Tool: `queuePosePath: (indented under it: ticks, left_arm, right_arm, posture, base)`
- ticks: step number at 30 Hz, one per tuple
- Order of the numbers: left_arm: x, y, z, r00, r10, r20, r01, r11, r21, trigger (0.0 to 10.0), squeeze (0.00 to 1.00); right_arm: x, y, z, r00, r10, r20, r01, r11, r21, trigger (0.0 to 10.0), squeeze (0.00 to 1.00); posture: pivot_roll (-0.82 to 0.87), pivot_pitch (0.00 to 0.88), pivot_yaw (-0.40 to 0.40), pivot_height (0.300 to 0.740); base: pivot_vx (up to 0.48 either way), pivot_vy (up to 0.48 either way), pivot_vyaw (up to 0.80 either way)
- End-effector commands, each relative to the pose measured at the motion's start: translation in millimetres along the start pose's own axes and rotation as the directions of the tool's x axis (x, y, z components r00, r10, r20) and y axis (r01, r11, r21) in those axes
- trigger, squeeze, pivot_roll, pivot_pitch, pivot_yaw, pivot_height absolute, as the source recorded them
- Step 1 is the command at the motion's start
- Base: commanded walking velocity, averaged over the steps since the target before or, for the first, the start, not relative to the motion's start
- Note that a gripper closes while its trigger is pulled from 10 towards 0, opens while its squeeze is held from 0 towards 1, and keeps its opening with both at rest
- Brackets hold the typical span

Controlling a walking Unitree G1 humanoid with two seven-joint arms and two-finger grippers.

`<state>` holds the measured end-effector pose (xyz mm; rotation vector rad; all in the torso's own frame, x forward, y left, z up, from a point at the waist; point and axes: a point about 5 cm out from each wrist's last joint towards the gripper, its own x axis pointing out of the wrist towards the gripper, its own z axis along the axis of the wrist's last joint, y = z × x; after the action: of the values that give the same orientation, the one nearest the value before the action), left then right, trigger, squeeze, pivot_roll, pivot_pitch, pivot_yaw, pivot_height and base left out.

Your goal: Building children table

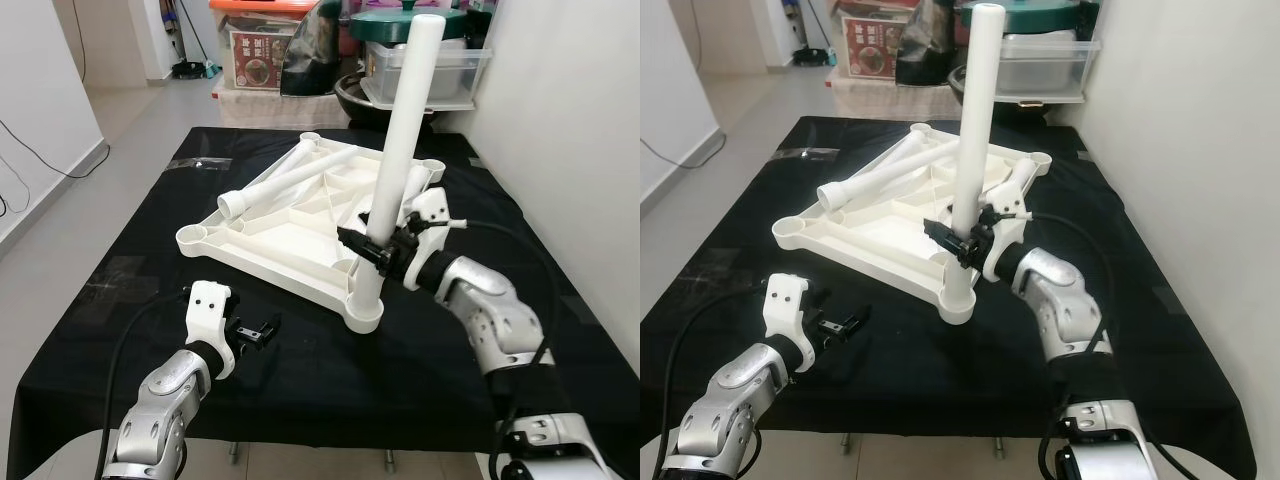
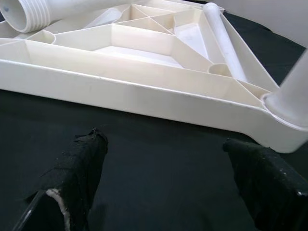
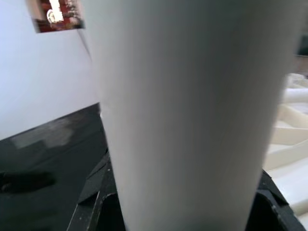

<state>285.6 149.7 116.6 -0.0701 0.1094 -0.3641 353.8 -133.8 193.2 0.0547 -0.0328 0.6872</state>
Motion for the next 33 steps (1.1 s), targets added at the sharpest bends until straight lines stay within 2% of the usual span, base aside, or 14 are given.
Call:
queuePosePath:
  ticks: [1, 3, 4, 5, 8, 9, 10, 12, 13, 16, 17, 22, 23, 33]
  left_arm:
    - [-3.2, -0.9, -4.3, 1.0, 0.006, -0.014, -0.006, 1.0, -0.001, 10.0, 0.0]
    - [-5.2, -0.9, -6.0, 1.0, 0.002, -0.023, -0.002, 1.0, 0.001, 10.0, 0.0]
    - [-5.2, -0.9, -6.0, 1.0, 0.002, -0.023, -0.002, 1.0, 0.001, 10.0, 0.0]
    - [-5.0, -0.8, -6.2, 1.0, -0.001, -0.025, 0.001, 1.0, 0.002, 10.0, 0.0]
    - [-3.6, -0.6, -5.0, 1.0, -0.005, -0.025, 0.005, 1.0, 0.005, 10.0, 0.0]
    - [-3.6, -0.6, -5.0, 1.0, -0.005, -0.025, 0.005, 1.0, 0.005, 10.0, 0.0]
    - [-2.9, -1.2, -3.9, 1.0, -0.013, -0.024, 0.013, 1.0, 0.003, 10.0, 0.0]
    - [-2.9, -1.8, -3.9, 1.0, -0.016, -0.024, 0.016, 1.0, 0.001, 10.0, 0.0]
    - [-3.2, -3.2, -6.1, 0.999, -0.022, -0.031, 0.022, 1.0, 0.001, 10.0, 0.0]
    - [-3.3, -4.9, -7.9, 0.999, -0.029, -0.038, 0.029, 1.0, -0.001, 10.0, 0.0]
    - [-2.8, -4.7, -7.8, 0.999, -0.03, -0.037, 0.03, 1.0, -0.002, 10.0, 0.0]
    - [-1.2, -2.7, -6.4, 0.999, -0.025, -0.032, 0.025, 1.0, -0.003, 10.0, 0.0]
    - [-1.4, -2.7, -5.4, 0.999, -0.022, -0.027, 0.022, 1.0, -0.005, 10.0, 0.0]
    - [-0.1, -3.3, -4.7, 1.0, -0.012, -0.016, 0.012, 1.0, -0.003, 10.0, 0.0]
  right_arm:
    - [4.0, -13.2, -14.2, 0.973, -0.222, -0.06, 0.225, 0.974, 0.039, 0.0, 0.0]
    - [-9.4, -41.6, -26.6, 0.794, -0.594, -0.129, 0.604, 0.794, 0.065, 0.0, 0.0]
    - [-9.4, -41.6, -26.6, 0.794, -0.594, -0.129, 0.604, 0.794, 0.065, 0.0, 0.0]
    - [-27.4, -51.9, -35.4, 0.652, -0.743, -0.152, 0.756, 0.653, 0.049, 0.0, 0.0]
    - [-57.2, -54.3, -45.6, 0.468, -0.871, -0.151, 0.88, 0.474, -0.005, 0.0, 0.0]
    - [-57.2, -54.3, -45.6, 0.468, -0.871, -0.151, 0.88, 0.474, -0.005, 0.0, 0.0]
    - [-65.6, -35.4, -47.5, 0.49, -0.861, -0.135, 0.866, 0.498, -0.036, 3.8, 0.0]
    - [-64.3, -27.6, -47.0, 0.527, -0.839, -0.132, 0.843, 0.536, -0.043, 3.8, 0.0]
    - [-57.1, -14.5, -43.1, 0.633, -0.766, -0.107, 0.767, 0.64, -0.048, 10.0, 0.0]
    - [-48.6, 3.4, -32.4, 0.765, -0.643, -0.035, 0.642, 0.766, -0.023, 10.0, 0.0]
    - [-45.4, 8.2, -24.8, 0.812, -0.584, 0.008, 0.584, 0.812, -0.007, 10.0, 1.0]
    - [-29.0, 9.5, -8.6, 0.911, -0.412, 0.025, 0.412, 0.911, -0.013, 10.0, 1.0]
    - [-24.6, 6.0, -0.2, 0.954, -0.299, 0.022, 0.299, 0.954, -0.01, 10.0, 0.0]
    - [-23.2, 17.2, -3.7, 0.971, 0.213, -0.105, -0.222, 0.972, -0.082, 8.3, 0.0]
  posture:
    - [0.06, 0.0, -0.057, 0.74]
    - [0.06, 0.0, -0.053, 0.74]
    - [0.06, 0.0, -0.053, 0.74]
    - [0.06, 0.0, -0.046, 0.74]
    - [0.05, 0.0, -0.042, 0.74]
    - [0.05, 0.0, -0.042, 0.74]
    - [0.03, 0.0, -0.029, 0.74]
    - [0.03, 0.0, -0.029, 0.74]
    - [0.02, 0.0, -0.025, 0.74]
    - [0.02, 0.0, -0.027, 0.74]
    - [0.02, 0.0, -0.026, 0.74]
    - [0.02, 0.0, -0.034, 0.74]
    - [0.04, 0.0, -0.042, 0.74]
    - [0.06, 0.0, -0.067, 0.74]
  base:
    - [0.0, 0.0, 0.0]
    - [0.0, 0.0, 0.0]
    - [0.0, 0.0, 0.0]
    - [0.0, 0.0, 0.0]
    - [0.0, 0.0, 0.0]
    - [0.0, 0.0, 0.0]
    - [0.0, 0.0, 0.0]
    - [0.0, 0.0, 0.0]
    - [0.0, 0.0, 0.0]
    - [0.0, 0.0, 0.0]
    - [0.0, 0.0, 0.0]
    - [0.0, 0.0, 0.0]
    - [0.0, 0.0, 0.0]
    - [0.0, 0.0, 0.0]
